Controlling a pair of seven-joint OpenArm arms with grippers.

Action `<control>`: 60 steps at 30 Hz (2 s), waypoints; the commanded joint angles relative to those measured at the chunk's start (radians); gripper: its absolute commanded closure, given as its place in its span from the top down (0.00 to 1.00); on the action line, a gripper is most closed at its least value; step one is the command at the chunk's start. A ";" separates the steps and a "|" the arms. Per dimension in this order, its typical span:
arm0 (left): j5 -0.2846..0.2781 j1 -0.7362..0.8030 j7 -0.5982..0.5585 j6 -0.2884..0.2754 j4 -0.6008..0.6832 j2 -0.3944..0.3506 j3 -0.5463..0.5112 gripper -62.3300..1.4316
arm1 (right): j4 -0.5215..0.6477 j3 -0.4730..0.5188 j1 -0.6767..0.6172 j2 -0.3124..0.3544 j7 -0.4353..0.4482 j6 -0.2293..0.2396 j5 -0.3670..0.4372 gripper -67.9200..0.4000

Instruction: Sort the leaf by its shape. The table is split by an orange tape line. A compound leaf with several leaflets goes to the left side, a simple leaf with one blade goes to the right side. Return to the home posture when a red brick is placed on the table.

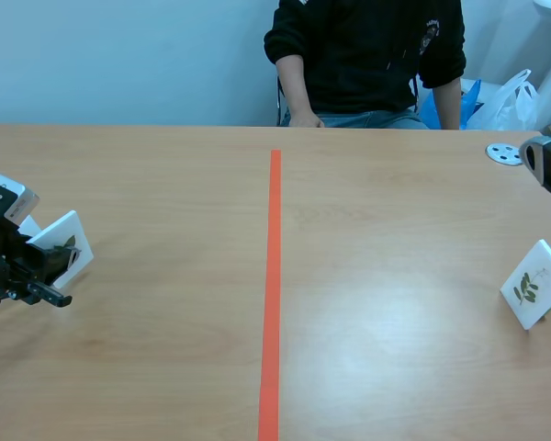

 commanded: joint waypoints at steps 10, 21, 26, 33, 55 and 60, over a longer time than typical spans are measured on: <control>0.031 0.028 -0.014 0.015 0.011 0.000 -0.009 0.17 | 0.010 0.013 0.012 0.008 0.018 -0.007 0.011 0.81; 0.079 0.077 -0.087 0.090 0.012 0.013 -0.009 0.17 | 0.010 0.013 0.012 0.008 0.019 -0.007 0.011 0.81; 0.074 0.080 -0.087 0.094 0.012 0.013 -0.009 0.17 | 0.010 0.013 0.012 0.008 0.019 -0.007 0.011 0.81; 0.071 0.080 -0.080 0.093 0.012 0.013 -0.008 0.69 | 0.010 0.013 0.012 0.008 0.019 -0.007 0.011 0.81; 0.055 0.287 0.000 0.090 0.413 -0.082 -0.138 1.00 | 0.010 0.013 0.024 0.008 0.019 -0.007 0.007 0.81; -0.009 0.436 0.021 0.085 0.651 -0.109 -0.278 1.00 | 0.010 0.013 0.023 0.008 0.018 -0.007 0.000 0.81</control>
